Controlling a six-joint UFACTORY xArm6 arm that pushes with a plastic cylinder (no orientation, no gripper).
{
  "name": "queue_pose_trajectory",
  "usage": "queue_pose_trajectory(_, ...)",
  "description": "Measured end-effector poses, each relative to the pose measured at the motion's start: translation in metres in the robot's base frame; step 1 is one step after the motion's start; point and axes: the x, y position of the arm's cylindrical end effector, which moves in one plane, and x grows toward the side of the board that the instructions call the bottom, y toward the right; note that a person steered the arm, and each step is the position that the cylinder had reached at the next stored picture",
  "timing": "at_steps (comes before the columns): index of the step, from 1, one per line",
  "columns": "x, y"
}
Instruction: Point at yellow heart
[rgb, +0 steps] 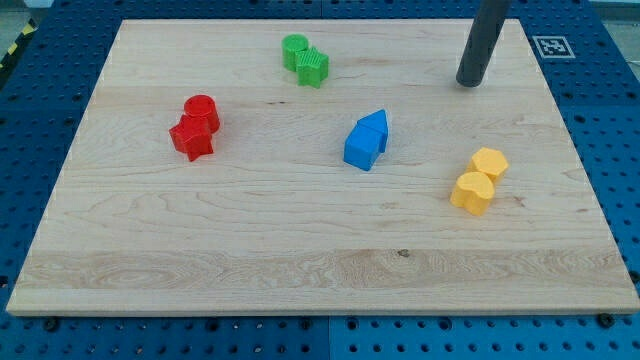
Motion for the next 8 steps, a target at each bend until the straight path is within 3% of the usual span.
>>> queue_pose_trajectory(7, 0.017, 0.003)
queue_pose_trajectory(8, 0.056, -0.001)
